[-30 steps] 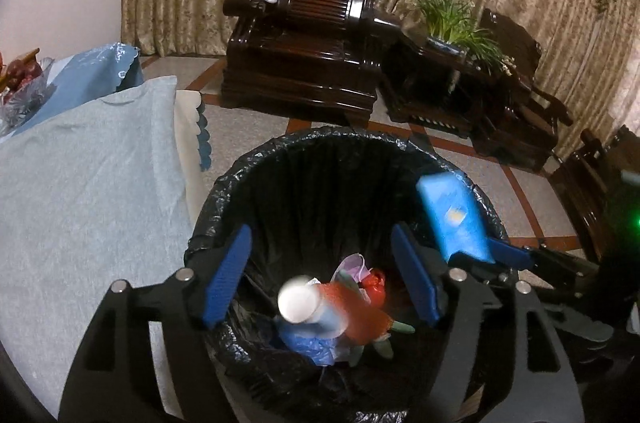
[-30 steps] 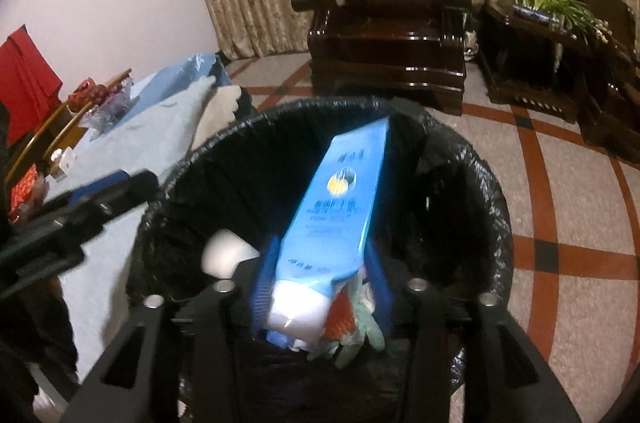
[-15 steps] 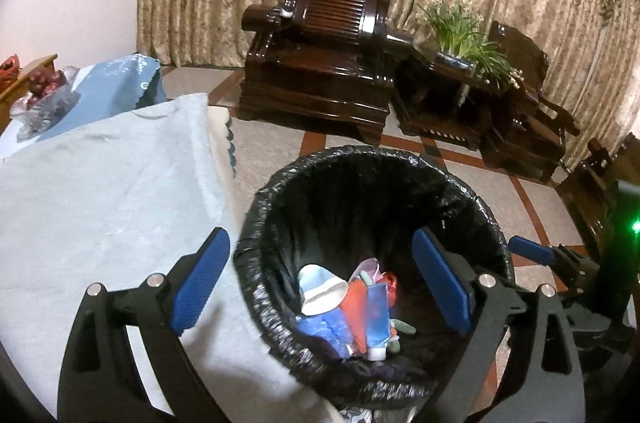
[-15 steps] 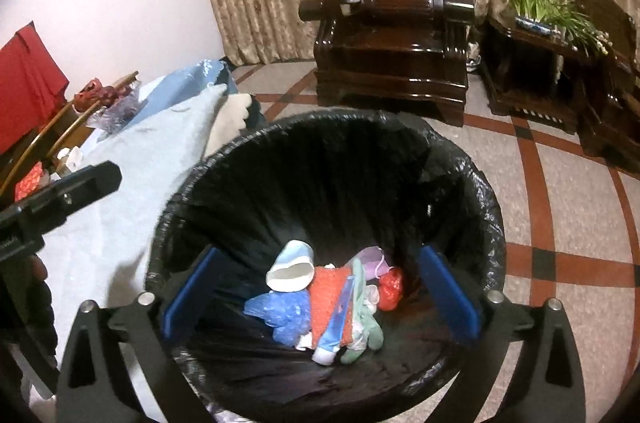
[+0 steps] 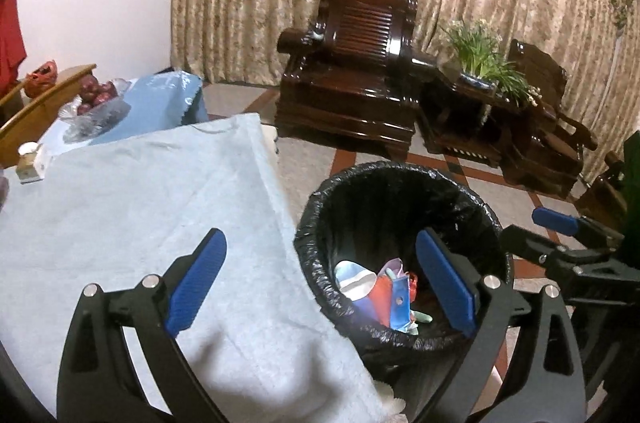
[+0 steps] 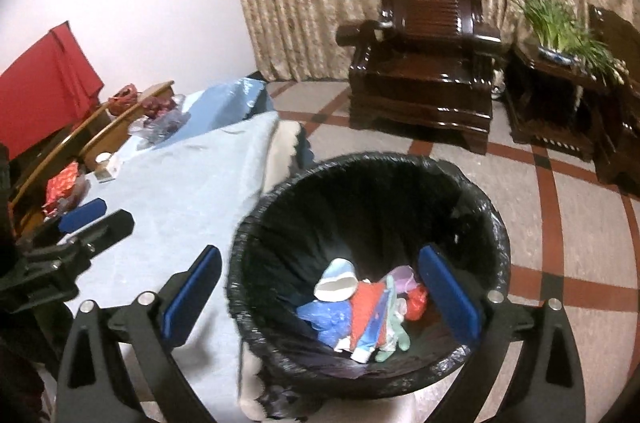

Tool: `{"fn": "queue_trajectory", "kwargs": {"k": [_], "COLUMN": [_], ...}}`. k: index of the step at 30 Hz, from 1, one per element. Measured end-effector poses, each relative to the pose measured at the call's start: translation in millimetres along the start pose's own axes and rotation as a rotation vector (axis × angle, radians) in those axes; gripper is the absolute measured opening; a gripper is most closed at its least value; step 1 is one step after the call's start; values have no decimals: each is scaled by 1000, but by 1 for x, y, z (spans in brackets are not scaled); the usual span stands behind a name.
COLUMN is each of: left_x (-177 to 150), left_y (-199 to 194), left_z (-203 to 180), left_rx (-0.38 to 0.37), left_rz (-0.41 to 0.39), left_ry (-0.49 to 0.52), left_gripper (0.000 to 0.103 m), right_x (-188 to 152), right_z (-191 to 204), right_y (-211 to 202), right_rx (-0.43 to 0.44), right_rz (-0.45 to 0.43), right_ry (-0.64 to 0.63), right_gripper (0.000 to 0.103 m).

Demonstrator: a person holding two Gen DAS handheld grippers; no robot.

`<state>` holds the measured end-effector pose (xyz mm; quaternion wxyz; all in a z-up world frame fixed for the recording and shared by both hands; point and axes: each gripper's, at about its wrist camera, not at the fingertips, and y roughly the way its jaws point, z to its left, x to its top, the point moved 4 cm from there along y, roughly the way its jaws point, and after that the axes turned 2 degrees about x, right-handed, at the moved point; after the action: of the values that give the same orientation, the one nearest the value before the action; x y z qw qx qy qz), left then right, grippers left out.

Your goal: Collect trash

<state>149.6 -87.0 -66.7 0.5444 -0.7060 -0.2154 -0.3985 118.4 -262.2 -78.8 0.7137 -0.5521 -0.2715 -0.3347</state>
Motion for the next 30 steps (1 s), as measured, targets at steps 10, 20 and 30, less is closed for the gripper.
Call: {"fn": "queue_trajectory", "kwargs": {"k": [10, 20, 30], "left_x": [4, 8, 7], "left_y": [-46, -80, -103], "left_z": [2, 2, 6], "left_rx": [18, 45, 66], "left_rz": [-53, -109, -148], "left_ry": [-18, -17, -21], "left_gripper": [94, 94, 94], "right_x": [8, 11, 12], "right_z": [34, 56, 68], "right_y": [-37, -62, -73], "right_rx": [39, 62, 72], "right_rz": [-65, -112, -134], "right_ry": [-69, -112, -125], "right_gripper": [97, 97, 97]}}
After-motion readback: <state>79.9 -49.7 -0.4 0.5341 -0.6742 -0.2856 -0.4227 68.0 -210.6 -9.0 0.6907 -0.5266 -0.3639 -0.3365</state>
